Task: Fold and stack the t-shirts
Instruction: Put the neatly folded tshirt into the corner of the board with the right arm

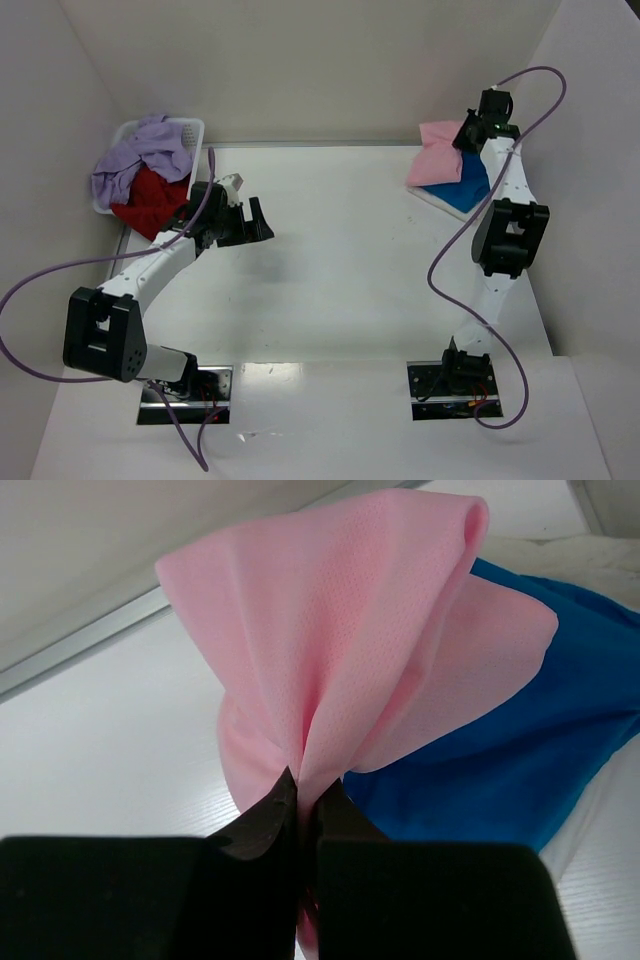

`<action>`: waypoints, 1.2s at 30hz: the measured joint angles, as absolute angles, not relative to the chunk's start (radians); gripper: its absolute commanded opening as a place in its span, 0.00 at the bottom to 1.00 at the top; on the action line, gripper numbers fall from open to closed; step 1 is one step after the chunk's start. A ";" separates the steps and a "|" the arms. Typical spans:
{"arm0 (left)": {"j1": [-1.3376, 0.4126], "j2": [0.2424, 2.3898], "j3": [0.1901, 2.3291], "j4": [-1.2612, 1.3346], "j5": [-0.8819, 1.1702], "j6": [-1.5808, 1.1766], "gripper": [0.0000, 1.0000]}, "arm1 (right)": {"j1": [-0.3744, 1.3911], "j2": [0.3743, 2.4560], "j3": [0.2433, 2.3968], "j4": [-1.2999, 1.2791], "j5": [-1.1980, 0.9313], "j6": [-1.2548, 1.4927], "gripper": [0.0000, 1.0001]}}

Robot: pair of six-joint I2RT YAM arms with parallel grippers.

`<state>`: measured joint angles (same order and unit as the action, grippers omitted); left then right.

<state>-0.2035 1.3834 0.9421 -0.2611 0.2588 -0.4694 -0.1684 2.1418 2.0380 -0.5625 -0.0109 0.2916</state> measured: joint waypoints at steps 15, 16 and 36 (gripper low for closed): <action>-0.204 1.401 0.942 -0.256 0.267 -0.469 1.00 | -0.274 2.005 1.922 -0.556 -0.015 0.287 0.00; -0.204 1.401 0.942 -0.255 0.267 -0.469 1.00 | -0.286 1.989 1.903 -0.552 -0.015 0.287 0.00; -0.204 1.401 0.942 -0.250 0.280 -0.469 1.00 | -0.312 1.934 1.652 -0.460 0.044 0.315 0.00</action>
